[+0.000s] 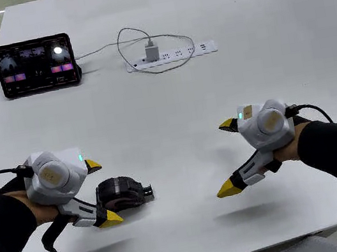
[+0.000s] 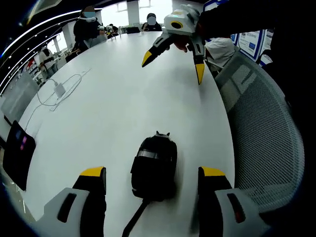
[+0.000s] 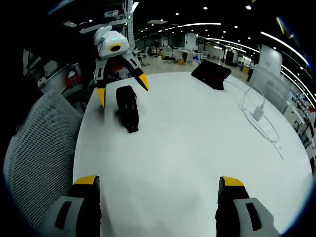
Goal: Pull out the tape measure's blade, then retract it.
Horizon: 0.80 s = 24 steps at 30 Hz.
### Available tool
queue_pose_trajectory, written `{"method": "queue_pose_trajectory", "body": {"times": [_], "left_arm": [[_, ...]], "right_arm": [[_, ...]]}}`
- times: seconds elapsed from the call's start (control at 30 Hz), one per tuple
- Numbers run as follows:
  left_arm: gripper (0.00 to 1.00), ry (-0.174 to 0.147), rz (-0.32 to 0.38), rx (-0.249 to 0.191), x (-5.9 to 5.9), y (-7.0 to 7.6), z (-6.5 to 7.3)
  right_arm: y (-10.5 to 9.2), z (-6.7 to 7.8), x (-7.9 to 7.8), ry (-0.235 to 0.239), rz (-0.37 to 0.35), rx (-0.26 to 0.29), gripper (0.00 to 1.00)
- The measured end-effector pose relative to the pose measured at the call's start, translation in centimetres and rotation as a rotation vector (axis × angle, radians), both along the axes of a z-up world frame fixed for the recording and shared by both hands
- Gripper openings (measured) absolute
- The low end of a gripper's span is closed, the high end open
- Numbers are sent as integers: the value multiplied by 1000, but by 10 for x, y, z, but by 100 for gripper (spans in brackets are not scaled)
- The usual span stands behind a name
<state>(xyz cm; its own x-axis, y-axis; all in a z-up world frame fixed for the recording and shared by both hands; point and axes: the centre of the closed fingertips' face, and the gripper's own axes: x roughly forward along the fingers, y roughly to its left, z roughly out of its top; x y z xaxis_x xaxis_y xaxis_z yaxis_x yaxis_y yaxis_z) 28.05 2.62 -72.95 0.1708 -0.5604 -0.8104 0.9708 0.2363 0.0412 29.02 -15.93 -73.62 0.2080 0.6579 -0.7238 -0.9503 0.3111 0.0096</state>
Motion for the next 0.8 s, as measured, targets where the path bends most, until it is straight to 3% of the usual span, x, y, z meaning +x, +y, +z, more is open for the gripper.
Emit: {"method": "queue_pose_trajectory", "body": {"times": [0.1,0.17,0.23,0.3,0.5,0.6,0.63,0.67,0.7,0.8], "left_arm": [[71,5,-8,5,0,-4,-2],[64,-26,-44,32,3,-3,-3],[60,1,-42,32,0,-4,-5],[57,-9,-60,34,1,-5,-5],[51,7,-55,34,1,-8,-7],[38,27,-62,23,-1,-10,-8],[36,-14,-57,43,6,-9,-9],[32,-23,-50,46,8,-8,-9],[32,-4,-62,40,4,-10,-9],[31,0,-73,39,4,-9,-10]], "right_arm": [[8,-1,-1,0,19,-2,99],[15,-2,-1,2,34,-2,99],[22,-3,-2,5,45,-2,99],[32,-5,-5,14,57,2,99],[57,-10,-9,21,100,13,96],[66,-11,-9,23,107,14,95],[69,-11,-9,25,112,16,95],[71,-11,-9,23,116,15,94],[73,-10,-9,21,122,14,94],[78,-9,-8,20,127,16,92]]}}
